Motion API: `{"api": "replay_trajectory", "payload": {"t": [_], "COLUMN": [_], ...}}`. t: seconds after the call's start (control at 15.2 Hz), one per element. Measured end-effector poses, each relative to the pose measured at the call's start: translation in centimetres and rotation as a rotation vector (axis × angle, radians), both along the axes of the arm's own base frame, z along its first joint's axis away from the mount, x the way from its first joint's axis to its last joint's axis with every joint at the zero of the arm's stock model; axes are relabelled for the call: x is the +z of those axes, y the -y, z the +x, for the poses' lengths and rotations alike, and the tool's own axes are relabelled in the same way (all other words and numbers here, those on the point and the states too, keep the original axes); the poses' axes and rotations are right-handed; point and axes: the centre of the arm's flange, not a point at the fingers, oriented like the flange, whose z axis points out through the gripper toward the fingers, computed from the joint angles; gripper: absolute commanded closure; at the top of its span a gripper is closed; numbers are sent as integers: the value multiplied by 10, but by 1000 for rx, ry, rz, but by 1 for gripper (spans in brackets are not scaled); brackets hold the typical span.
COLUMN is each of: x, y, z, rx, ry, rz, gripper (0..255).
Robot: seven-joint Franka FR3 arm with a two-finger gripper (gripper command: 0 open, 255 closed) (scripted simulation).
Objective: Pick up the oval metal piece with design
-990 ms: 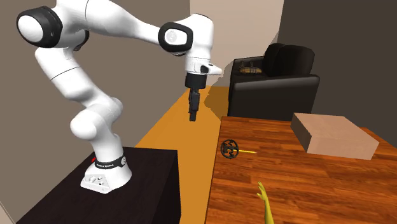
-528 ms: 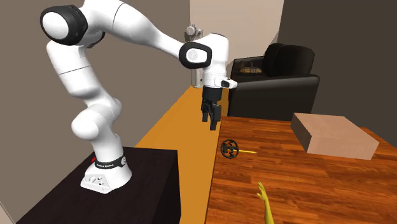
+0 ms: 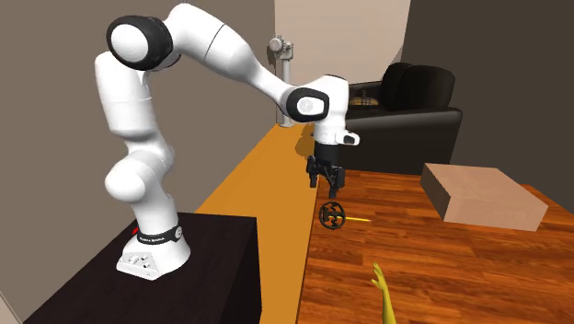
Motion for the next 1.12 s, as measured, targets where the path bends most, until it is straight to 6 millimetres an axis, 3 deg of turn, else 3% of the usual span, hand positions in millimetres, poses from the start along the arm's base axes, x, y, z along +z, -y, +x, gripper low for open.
{"api": "replay_trajectory", "payload": {"t": [0.66, 1.12], "x": [-77, -130], "y": [-84, -155], "z": [51, 67], "rx": [310, 525], "ry": [-7, -12], "rz": [37, 63], "gripper": [0, 0]}}
